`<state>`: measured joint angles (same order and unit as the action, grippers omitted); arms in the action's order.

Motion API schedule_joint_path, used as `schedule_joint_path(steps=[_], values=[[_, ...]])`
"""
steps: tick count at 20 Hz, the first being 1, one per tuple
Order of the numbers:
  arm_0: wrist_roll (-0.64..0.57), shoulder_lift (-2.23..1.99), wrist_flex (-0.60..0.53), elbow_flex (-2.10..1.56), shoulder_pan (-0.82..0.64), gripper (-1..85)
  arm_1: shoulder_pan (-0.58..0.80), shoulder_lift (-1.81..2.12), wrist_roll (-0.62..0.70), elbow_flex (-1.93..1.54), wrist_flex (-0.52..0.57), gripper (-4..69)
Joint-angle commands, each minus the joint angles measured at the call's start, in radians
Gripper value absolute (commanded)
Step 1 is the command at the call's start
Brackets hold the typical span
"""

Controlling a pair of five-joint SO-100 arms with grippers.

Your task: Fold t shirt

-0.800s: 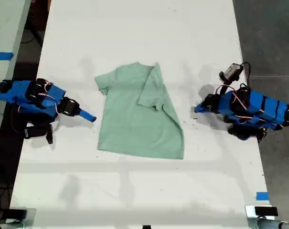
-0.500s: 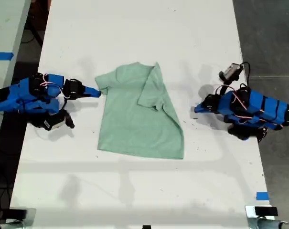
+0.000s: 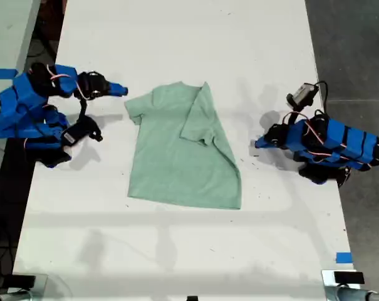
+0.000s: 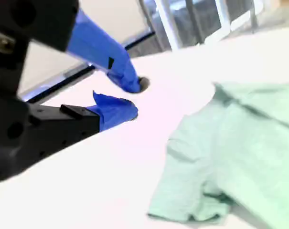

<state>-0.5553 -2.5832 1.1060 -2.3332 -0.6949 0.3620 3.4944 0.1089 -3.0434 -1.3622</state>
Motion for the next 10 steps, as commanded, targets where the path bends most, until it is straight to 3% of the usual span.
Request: schedule_joint_path(steps=[1,6,10], values=[[-0.189,0.749,0.083,0.436,-0.225,25.3,-0.011,0.015,0.02,-0.038,0.028,0.4],[-0.201,0.982,-0.005,0.41,-0.304,24.4,-0.012,0.015,0.023,-0.037,0.028,0.4],[-0.167,0.976,-0.061,0.334,-0.276,23.1,-0.011,0.015,0.023,-0.037,0.028,0.4]])
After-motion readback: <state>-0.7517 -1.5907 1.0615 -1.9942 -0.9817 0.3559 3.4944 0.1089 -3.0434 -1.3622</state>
